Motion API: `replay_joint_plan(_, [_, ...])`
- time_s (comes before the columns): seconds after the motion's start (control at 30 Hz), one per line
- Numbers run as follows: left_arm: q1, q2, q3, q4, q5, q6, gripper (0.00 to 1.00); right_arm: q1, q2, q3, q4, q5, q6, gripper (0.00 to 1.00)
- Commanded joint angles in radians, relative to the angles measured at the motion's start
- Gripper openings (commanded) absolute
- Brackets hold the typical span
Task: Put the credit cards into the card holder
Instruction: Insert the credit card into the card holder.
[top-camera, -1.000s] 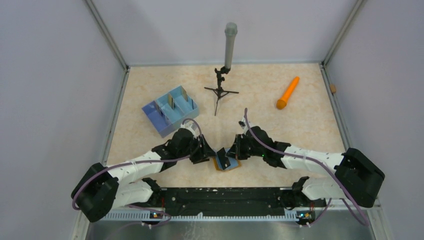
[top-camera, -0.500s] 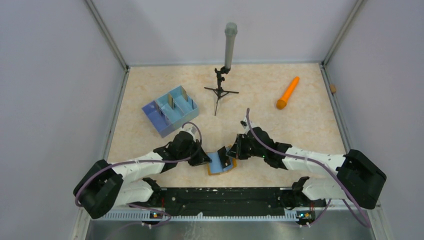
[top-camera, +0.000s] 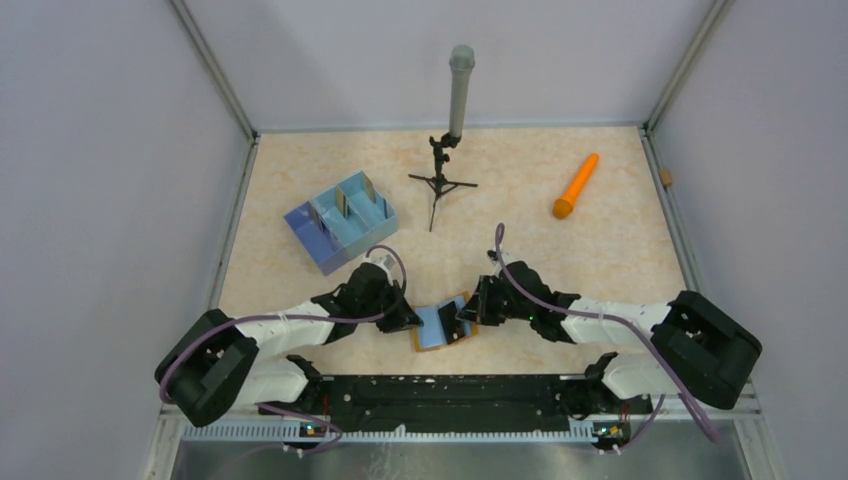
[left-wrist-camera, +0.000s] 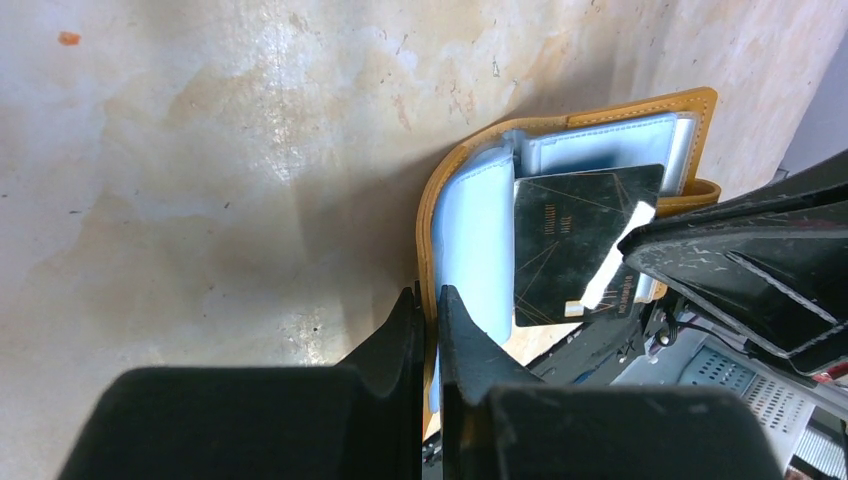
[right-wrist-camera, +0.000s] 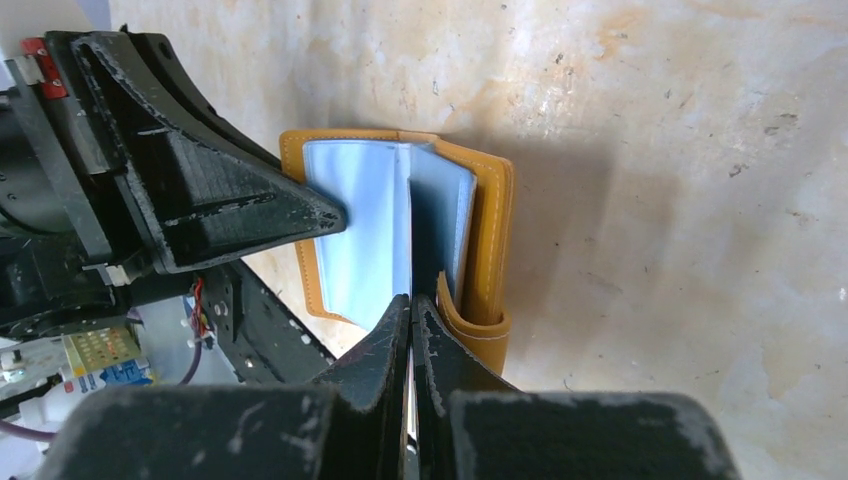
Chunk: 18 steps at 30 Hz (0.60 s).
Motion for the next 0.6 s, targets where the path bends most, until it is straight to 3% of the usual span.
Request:
replay_joint_plan(0.0, [0.006, 0.013, -0.022, 0.021, -0.003, 0.026, 0.00, -0.008, 0.027, -0.004, 0.077, -0.016, 0.022, 0.00])
replay_joint_plan(0.57, [0.031, 0.033, -0.041, 0.036, 0.026, 0.059, 0.00, -0.062, 0.115, -0.094, 0.290, -0.119, 0.106, 0.00])
